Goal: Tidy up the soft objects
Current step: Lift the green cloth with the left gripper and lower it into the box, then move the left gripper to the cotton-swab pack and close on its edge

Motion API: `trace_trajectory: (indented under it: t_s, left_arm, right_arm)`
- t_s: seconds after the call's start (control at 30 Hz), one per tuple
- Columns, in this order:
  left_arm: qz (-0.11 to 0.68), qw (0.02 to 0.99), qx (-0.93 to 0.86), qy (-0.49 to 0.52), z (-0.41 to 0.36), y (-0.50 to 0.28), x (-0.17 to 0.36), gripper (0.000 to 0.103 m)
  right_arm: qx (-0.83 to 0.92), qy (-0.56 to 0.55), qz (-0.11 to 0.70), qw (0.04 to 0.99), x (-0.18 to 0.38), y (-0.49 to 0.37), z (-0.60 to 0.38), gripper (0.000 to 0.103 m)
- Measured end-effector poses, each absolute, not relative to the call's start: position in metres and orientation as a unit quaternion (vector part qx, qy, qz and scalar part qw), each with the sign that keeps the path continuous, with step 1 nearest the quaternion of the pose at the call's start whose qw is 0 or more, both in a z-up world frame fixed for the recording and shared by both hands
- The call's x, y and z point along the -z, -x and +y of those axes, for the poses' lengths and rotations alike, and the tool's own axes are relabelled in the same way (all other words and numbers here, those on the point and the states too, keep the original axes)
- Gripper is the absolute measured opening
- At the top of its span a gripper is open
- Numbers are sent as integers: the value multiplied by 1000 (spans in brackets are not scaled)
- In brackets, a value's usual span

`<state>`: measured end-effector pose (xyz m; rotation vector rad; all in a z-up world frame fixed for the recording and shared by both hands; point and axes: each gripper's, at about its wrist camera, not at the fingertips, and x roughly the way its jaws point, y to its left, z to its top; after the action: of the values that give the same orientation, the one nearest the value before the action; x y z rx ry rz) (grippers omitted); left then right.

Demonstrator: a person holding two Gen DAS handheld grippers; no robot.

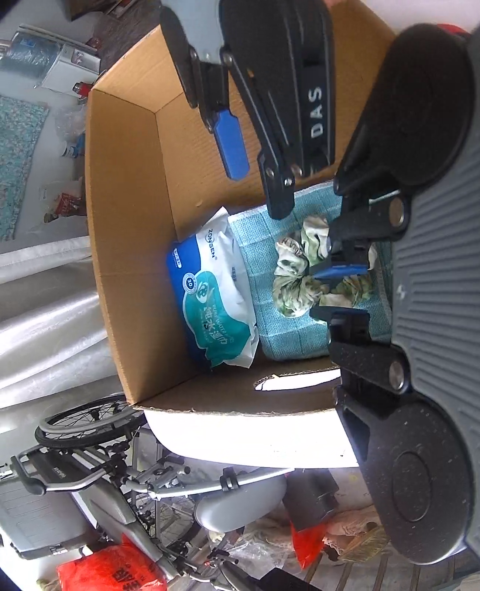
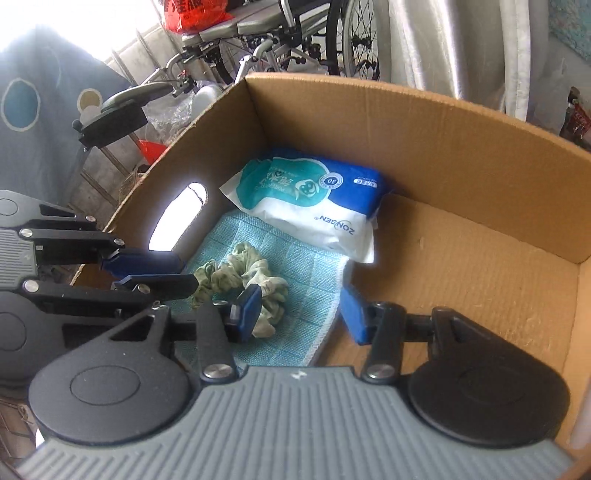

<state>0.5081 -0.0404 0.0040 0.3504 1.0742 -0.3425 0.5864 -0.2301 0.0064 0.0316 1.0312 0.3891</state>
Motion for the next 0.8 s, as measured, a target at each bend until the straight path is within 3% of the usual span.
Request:
trace_trajectory:
  t_s: [0.07, 0.17, 0.37, 0.53, 0.73, 0.8]
  left_arm:
    - [480, 846, 165, -166, -42, -486, -18, 29]
    - [422, 870, 197, -160, -43, -433, -45, 30]
    - [363, 887, 253, -132, -40, -317, -81, 43]
    - [412, 869, 262, -80, -23, -243, -66, 44]
    - [484, 842, 237, -20, -10, -205, -10, 44]
    - [499, 833, 239, -12, -14, -202, 9, 48]
  right_arm:
    - [-227, -3, 433, 872, -36, -549, -240, 46]
    - [-268, -15, 382, 884, -72, -485, -264, 46]
    - [-286, -70, 367, 882, -99, -370, -325, 46]
    - [-253, -63, 425, 867, -67, -297, -356, 46]
    - [-220, -156, 499, 824, 0, -243, -378, 47]
    - [-221, -175, 505, 816, 15, -229, -376, 47]
